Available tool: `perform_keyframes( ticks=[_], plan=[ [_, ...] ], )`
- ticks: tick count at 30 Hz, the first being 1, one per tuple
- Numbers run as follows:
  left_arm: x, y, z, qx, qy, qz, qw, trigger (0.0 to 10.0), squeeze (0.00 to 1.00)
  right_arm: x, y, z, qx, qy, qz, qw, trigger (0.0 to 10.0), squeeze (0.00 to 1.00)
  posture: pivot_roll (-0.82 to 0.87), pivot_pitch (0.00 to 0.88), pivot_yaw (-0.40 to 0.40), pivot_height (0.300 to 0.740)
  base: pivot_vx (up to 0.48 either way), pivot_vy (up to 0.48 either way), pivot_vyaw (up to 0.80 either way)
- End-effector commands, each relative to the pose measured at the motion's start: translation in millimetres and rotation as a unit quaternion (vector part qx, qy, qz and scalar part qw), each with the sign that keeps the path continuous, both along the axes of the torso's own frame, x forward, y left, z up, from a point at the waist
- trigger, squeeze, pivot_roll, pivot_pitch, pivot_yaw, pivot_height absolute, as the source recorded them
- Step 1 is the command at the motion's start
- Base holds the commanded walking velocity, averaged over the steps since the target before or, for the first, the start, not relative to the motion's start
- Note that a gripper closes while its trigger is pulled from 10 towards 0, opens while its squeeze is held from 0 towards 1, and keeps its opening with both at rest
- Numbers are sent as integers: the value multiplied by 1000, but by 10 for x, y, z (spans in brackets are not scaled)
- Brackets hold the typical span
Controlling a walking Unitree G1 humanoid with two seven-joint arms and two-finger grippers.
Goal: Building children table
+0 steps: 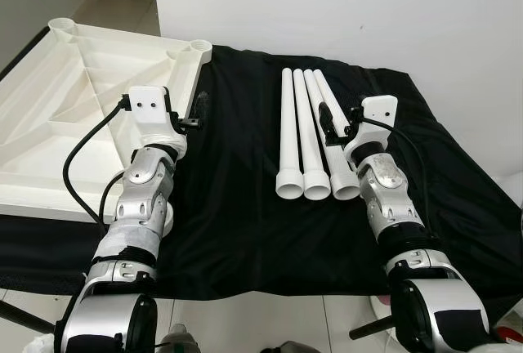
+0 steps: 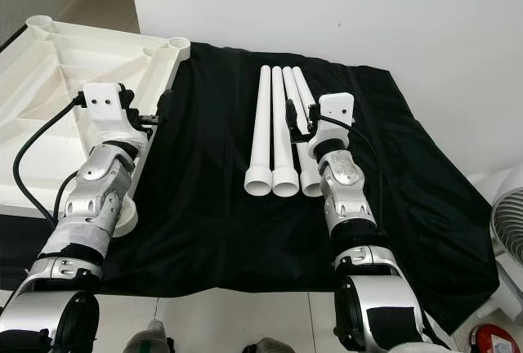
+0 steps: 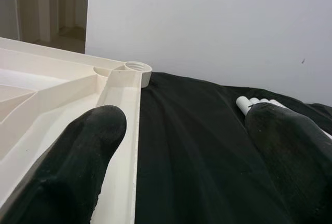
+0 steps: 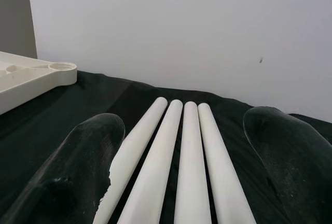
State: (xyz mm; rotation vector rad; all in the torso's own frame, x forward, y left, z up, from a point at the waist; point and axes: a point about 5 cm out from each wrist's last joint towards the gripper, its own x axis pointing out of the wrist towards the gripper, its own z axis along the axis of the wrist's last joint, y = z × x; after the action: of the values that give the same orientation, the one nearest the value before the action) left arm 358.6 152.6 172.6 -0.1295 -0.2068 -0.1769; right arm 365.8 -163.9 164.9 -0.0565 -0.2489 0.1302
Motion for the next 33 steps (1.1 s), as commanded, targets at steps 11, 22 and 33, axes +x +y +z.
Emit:
perform_keyframes(
  ticks=[11, 22, 33],
  plan=[
    [34, -67, -10, -6, 13, -19, 1000, 10000, 0, -30, -58, 2, 10, -11, -6, 1000, 10000, 0, 142, 0, -81, 740, 0, 232, 0],
    [34, -64, -6, -10, 11, -18, 1000, 10000, 0, -21, -50, 15, 11, -13, -3, 1000, 10000, 0, 143, 0, -83, 740, 0, 415, 0],
    [21, -101, 10, 15, -1, -18, 1000, 10000, 0, -14, -63, 16, 10, -12, -5, 1000, 10000, 0, 142, 0, -86, 740, 0, 0, 0]
  ],
)
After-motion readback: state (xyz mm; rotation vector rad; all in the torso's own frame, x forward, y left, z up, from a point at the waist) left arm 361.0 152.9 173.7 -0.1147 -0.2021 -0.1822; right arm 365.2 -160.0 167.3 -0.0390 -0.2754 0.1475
